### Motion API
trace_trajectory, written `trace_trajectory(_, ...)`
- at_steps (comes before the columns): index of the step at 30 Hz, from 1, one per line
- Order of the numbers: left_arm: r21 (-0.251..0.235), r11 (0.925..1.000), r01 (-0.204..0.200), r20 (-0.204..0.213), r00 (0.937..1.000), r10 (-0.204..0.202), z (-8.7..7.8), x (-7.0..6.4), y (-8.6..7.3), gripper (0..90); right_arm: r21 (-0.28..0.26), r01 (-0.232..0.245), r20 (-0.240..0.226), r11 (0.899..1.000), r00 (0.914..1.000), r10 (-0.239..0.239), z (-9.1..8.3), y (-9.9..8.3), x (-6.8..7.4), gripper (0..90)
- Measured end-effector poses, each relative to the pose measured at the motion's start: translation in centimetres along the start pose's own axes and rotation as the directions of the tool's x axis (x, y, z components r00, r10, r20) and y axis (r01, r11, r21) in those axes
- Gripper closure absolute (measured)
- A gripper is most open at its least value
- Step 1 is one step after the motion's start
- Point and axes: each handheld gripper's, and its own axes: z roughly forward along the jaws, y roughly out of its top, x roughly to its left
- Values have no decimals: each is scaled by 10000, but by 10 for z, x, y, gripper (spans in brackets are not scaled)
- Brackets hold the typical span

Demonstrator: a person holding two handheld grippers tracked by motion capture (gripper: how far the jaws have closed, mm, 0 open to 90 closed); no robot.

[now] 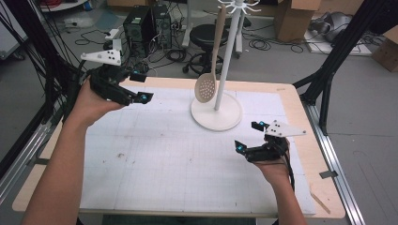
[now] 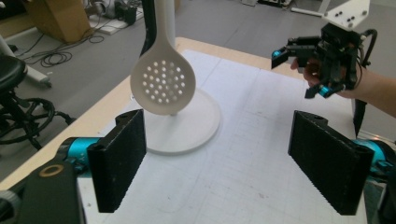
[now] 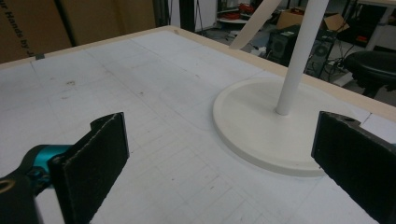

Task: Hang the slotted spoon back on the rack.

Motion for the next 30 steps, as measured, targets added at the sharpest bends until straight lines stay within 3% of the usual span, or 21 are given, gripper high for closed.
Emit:
trace_trajectory(8,-130,9999,31,226,9997,-28,6,-11,-38,136,15,36,-2,10000,10000,-36,1,0,0,25)
trace_trajectory(13,-216,9998,17,334,9994,-10,8,-17,-54,111,-8,5,-42,10000,10000,-6,0,0,-1,25)
trace_trajectory(21,-612,9969,490,116,9988,-484,5,-21,-96,68,-9,-42,-54,10000,10000,41,2,-1,-3,25)
trace_trajectory(25,-613,9964,584,117,9983,-578,4,-21,-108,17,28,32,-65,10000,10000,-32,3,-2,-4,25)
trace_trajectory(30,-845,9942,662,98,9978,-656,1,-25,-125,17,67,-130,-37,9999,9999,131,2,-3,-6,25)
